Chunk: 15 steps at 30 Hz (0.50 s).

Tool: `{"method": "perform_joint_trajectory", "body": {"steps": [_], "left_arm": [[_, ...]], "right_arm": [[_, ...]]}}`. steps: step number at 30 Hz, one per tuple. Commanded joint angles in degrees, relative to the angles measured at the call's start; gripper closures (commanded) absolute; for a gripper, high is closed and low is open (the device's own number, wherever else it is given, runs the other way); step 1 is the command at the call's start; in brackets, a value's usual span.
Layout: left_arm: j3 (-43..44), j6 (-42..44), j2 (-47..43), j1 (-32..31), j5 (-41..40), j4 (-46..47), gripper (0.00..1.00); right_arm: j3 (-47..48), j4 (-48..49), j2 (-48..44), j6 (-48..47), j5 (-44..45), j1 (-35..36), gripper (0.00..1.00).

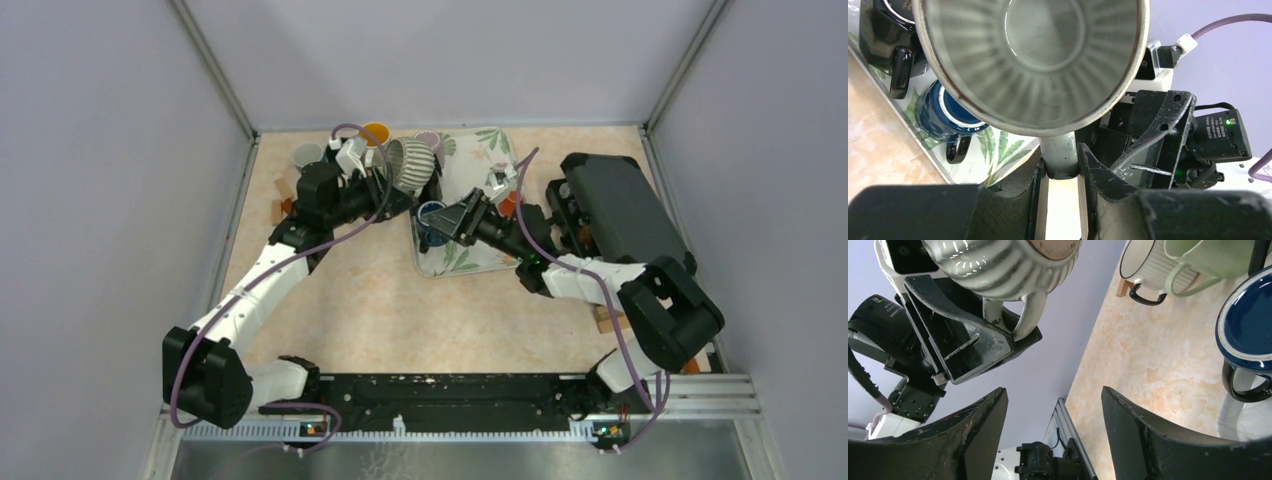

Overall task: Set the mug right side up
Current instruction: Turn over the cup on the tray.

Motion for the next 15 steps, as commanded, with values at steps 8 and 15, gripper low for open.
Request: {"method": "perform_joint_trajectory", "body": {"steps": [8, 15], "left_arm": [[5.3, 4.6, -1.1, 0.1, -3.3, 0.8, 1.0], [6.4, 5.9, -2.3, 0.1, -6.2, -3.3, 1.0]], "right_arm": [[-1.4, -3.4, -6.6, -5.0, 0.1, -1.8, 0.07], [-1.6, -7.4, -8.9, -7.2, 0.0, -2.9, 0.01]]}}
